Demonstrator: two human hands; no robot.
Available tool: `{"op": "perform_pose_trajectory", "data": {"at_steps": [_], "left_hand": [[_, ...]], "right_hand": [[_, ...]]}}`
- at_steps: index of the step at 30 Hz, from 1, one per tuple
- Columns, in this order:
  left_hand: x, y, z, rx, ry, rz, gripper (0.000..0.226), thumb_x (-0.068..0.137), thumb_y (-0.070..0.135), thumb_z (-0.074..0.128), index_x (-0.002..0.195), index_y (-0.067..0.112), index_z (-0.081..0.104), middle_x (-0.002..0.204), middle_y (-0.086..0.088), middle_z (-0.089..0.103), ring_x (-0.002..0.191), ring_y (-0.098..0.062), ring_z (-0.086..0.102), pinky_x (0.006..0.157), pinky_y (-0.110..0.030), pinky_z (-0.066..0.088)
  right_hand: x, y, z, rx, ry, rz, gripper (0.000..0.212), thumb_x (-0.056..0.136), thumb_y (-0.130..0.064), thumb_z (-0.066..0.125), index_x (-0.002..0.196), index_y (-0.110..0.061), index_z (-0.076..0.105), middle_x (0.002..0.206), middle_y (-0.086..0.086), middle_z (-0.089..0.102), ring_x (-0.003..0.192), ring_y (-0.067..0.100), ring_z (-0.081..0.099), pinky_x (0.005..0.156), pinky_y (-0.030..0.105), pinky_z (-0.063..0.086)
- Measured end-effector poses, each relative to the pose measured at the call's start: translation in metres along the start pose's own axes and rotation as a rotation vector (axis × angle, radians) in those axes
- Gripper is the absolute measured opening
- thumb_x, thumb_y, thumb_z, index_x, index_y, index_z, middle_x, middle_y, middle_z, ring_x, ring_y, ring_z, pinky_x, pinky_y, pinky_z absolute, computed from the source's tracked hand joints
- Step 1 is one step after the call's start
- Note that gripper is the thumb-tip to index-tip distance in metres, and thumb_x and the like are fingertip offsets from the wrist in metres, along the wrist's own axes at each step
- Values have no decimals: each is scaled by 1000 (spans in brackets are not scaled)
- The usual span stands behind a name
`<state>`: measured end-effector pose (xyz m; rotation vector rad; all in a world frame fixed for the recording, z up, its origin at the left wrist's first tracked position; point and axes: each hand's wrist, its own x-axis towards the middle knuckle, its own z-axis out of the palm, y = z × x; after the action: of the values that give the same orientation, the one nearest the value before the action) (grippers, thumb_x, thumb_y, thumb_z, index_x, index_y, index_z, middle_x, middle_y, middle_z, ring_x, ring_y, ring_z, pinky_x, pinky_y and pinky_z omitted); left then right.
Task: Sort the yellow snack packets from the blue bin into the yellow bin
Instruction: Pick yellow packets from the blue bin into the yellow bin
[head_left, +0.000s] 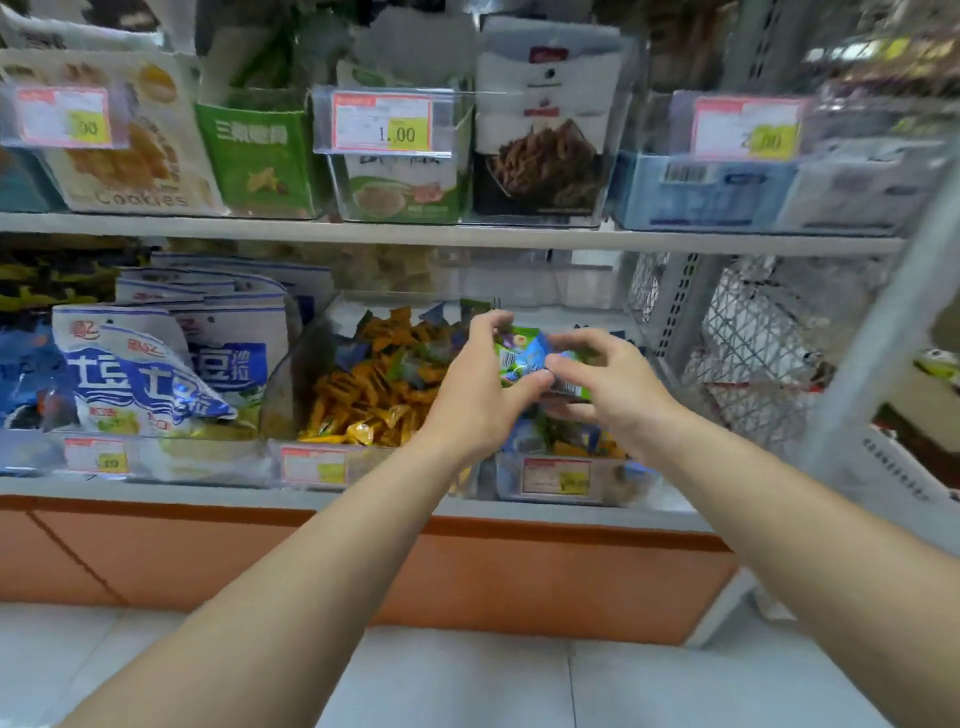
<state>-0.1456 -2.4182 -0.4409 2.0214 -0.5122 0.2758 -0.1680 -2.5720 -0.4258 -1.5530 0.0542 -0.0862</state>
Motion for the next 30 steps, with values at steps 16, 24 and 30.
{"op": "perform_pose_trajectory", "data": {"at_steps": [16,24,30], "left_hand": [[126,-47,64,900,-498,108,90,82,77,52,153,27,28,155,0,36,132,-28,46,94,-39,43],[141,-47,55,692,-439,77,118,65,82,68,157,26,18,162,0,28,144,-24,33,115,-43,34],[79,-46,-4,590,-184,130,78,79,66,65,144,30,42,144,3,51,127,-18,52,98,-33,48]], "right_hand": [[75,44,-84,-1705,-102,-303,76,91,-72,18,151,-27,28,156,3,33,143,28,28,117,50,10],[106,28,-86,-1498,-115,-161,82,85,-78,37,152,-31,29,155,7,34,137,34,34,109,46,31],[65,22,-67,-1353,-6,-401,59,81,-69,53,126,-32,57,126,1,59,111,24,55,88,36,49]]}}
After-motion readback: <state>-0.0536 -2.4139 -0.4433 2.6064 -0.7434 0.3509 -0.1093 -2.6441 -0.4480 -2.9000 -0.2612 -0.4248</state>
